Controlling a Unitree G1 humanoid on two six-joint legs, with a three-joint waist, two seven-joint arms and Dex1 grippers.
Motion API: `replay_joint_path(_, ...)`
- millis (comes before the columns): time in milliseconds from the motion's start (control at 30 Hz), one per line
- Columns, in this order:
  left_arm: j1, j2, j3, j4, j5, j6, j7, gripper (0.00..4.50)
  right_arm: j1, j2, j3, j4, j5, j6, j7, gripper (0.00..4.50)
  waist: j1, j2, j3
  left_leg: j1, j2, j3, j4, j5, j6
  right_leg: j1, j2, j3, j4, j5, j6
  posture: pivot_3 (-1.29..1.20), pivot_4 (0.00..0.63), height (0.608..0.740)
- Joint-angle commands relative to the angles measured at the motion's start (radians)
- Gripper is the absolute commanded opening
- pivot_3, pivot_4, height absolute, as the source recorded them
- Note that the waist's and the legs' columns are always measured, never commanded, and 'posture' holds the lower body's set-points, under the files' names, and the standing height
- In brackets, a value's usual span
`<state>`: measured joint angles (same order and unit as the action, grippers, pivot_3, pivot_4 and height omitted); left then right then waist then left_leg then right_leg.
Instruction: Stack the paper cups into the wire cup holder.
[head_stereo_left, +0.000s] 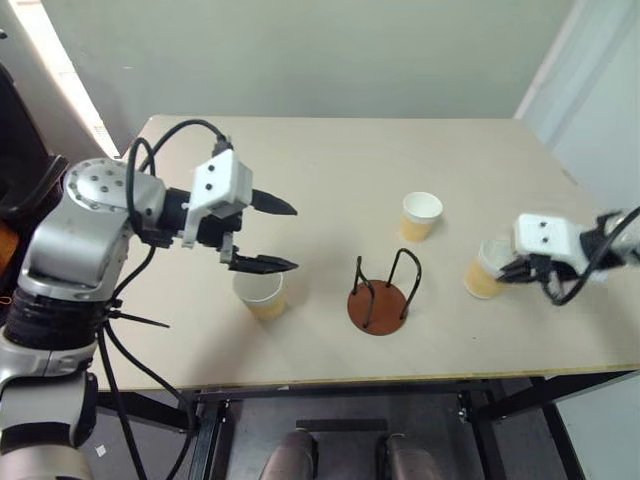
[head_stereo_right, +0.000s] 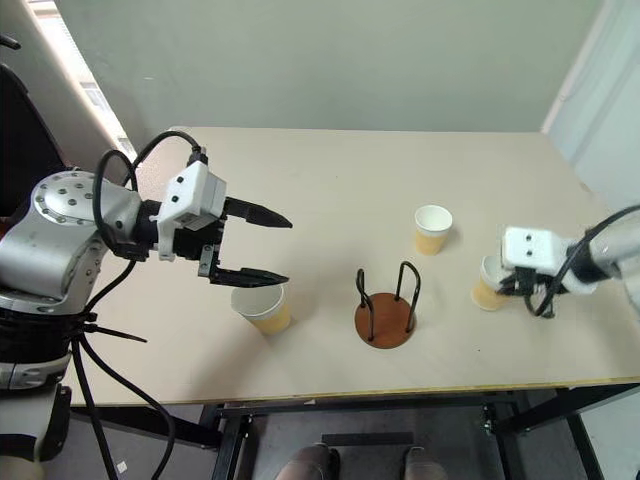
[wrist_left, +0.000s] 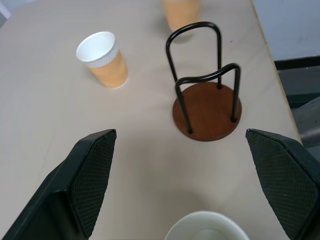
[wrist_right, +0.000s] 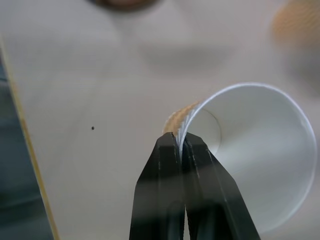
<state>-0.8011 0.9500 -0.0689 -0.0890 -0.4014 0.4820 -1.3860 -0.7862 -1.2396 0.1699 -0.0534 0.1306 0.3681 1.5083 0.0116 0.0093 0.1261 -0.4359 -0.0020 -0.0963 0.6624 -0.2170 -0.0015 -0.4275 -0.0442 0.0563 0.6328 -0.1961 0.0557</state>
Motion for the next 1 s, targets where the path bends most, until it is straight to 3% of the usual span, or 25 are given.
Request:
replay_joint_path(33, -0.038, 0.015, 0.045, 0.013, -0.008, -0.024, -0.003, 4.47, -0.207, 0.004, -0.025, 0.009, 0.126, -0.012, 0.096, 0.01, -0.002, 0.0, 0.0, 0.0, 0.0, 0.0, 0.0, 0.0, -0.001, -0.001, 0.0, 0.0, 0.0, 0.0, -0.001, 0.0, 0.15, 0.74)
replay_joint_path(167, -0.035, 0.006, 0.055, 0.008, -0.034, -0.024, -0.016, 4.47, -0.428, 0.086, 0.085, 0.043, 0.238, -0.037, 0.106, 0.01, -0.005, -0.001, 0.0, -0.001, 0.001, 0.0, -0.003, -0.001, -0.001, -0.004, 0.001, 0.0, 0.003, -0.003, -0.005, 0.0, 0.15, 0.74)
replay_joint_path(300, -0.008, 0.012, 0.069, -0.023, -0.065, -0.012, -0.025, 4.47, -0.517, 0.189, 0.195, 0.025, 0.308, -0.027, 0.106, 0.01, -0.008, 0.0, 0.0, -0.001, 0.002, 0.0, -0.004, 0.0, -0.002, -0.006, 0.003, 0.0, 0.003, -0.004, -0.006, 0.0, 0.15, 0.74)
replay_joint_path(767, 0.111, 0.055, 0.126, -0.128, -0.094, 0.034, 0.035, 4.47, -0.42, 0.191, 0.409, -0.025, 0.287, -0.134, 0.106, 0.01, -0.007, -0.001, 0.0, -0.003, 0.003, 0.0, -0.007, 0.002, -0.006, -0.012, 0.002, -0.001, 0.011, -0.007, -0.012, 0.0, 0.15, 0.74)
replay_joint_path(900, 0.117, 0.057, 0.118, -0.111, -0.076, 0.032, 0.052, 4.47, -0.421, 0.26, 0.424, 0.043, 0.202, -0.195, 0.106, 0.01, -0.009, -0.001, 0.0, 0.0, 0.003, 0.0, -0.01, 0.002, -0.006, -0.012, 0.002, -0.001, 0.012, -0.007, -0.013, 0.0, 0.15, 0.74)
replay_joint_path(1000, 0.106, 0.049, 0.104, -0.096, -0.062, 0.029, 0.069, 4.47, -0.432, 0.268, 0.447, 0.065, 0.167, -0.214, 0.106, 0.57, -0.011, -0.001, 0.0, 0.0, 0.004, 0.0, -0.011, 0.004, -0.008, -0.012, 0.002, -0.001, 0.012, -0.005, -0.016, 0.0, 0.15, 0.74)
